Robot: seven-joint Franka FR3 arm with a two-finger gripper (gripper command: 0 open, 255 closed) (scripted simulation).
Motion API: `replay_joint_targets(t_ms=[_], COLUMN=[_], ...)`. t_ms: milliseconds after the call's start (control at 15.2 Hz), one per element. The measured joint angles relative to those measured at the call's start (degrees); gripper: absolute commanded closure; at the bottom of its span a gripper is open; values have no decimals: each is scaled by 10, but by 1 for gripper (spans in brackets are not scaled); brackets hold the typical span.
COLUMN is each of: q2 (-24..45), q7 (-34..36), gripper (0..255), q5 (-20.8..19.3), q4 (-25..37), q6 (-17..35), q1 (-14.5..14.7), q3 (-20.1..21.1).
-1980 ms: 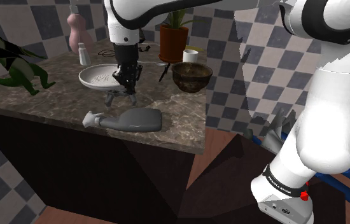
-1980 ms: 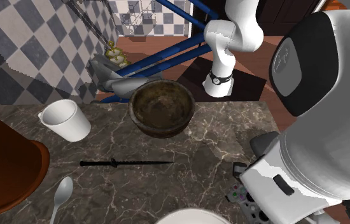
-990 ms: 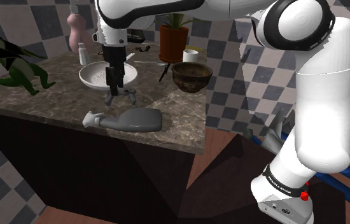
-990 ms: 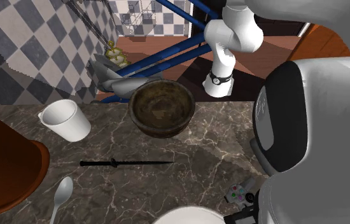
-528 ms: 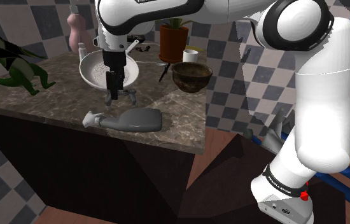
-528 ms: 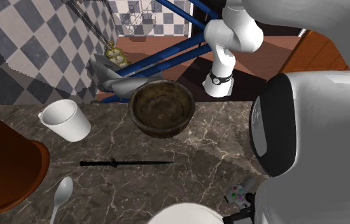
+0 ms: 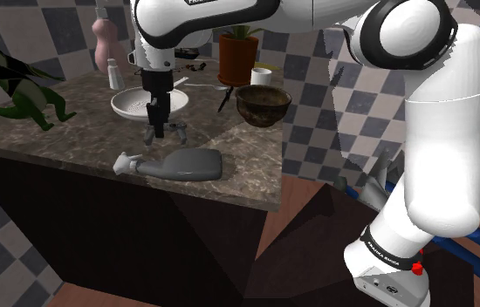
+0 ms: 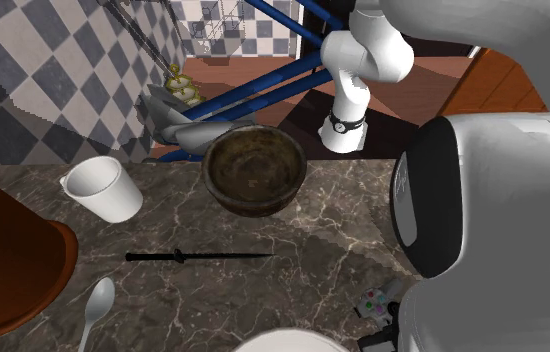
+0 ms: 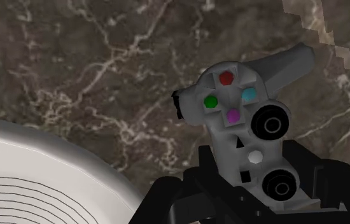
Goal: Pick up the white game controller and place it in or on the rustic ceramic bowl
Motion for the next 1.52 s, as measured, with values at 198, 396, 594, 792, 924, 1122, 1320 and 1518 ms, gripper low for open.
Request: replay_joint_targets(t_ms=[198,396,594,792,924,1122,1320,1518], q2=[0,0,0,-4,-2,1,7,11], q7=[0,1,3,4,4,7,11,13], gripper=[255,255,255,255,255,255,255,255], q5=[0,0,0,1,0,-1,-3,-4], q4=[0,9,31,49,66,94,126,157], q6=[0,-9,-30,-52,-68,-92,-118,-144], q1=[0,1,3,3,3,7,11,14], q3=[0,0,1,2,2,2,3,3])
